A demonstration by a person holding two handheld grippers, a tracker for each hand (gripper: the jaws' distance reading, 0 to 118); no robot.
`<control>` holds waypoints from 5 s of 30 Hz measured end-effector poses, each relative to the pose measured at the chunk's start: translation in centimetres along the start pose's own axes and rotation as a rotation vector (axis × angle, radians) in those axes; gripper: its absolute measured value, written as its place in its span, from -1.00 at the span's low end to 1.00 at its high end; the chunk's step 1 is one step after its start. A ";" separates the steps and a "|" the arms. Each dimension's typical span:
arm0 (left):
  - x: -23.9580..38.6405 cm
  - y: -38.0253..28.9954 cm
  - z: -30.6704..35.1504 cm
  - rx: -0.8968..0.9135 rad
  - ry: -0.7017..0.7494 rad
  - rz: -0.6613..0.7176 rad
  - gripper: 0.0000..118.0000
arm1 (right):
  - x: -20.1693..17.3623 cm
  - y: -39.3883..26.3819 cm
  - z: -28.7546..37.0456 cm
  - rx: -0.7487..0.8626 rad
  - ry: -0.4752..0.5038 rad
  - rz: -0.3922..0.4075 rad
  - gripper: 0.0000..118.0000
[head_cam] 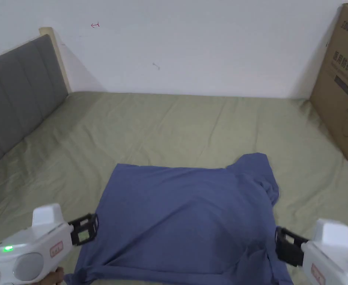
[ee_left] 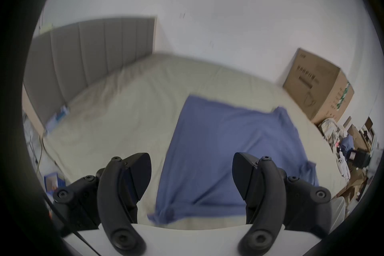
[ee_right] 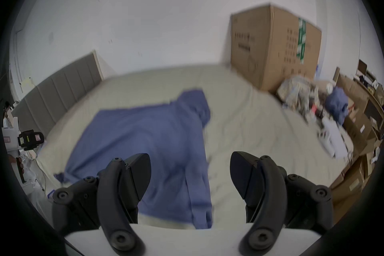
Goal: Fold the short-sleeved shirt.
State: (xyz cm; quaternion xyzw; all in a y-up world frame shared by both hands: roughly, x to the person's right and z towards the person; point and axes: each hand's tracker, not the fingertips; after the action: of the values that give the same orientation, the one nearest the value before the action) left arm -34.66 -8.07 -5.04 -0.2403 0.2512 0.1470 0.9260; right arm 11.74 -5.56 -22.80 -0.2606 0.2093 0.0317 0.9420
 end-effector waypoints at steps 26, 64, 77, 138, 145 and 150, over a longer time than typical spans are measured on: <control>6.6 3.4 4.8 0.300 -0.003 -0.165 -1.00 | -3.6 6.0 4.5 0.381 -0.080 0.114 -0.99; -3.1 -11.5 -5.4 -0.372 0.059 -0.051 -0.94 | -0.6 -0.6 -0.4 0.058 -0.104 0.070 -0.74; -3.0 -10.1 -4.7 -0.331 0.074 -0.118 -0.94 | 0.8 -11.8 -7.2 -0.374 -0.066 0.014 0.43; 3.9 6.0 -10.2 -0.005 0.018 -0.092 0.54 | 0.0 5.0 -10.5 0.024 -0.049 0.009 0.49; 7.8 7.4 -0.3 0.269 0.022 -0.147 0.53 | -2.0 7.6 -0.8 0.296 -0.082 0.034 0.49; 8.2 6.0 2.5 0.394 0.010 -0.146 0.04 | -2.8 7.1 2.4 0.378 -0.107 0.056 0.34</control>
State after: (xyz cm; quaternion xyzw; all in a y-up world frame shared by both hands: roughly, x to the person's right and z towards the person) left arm -29.19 -0.47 -9.74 -0.0731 0.2618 0.0264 0.9620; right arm 8.95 1.90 -23.15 -0.0712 0.1681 0.0318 0.9827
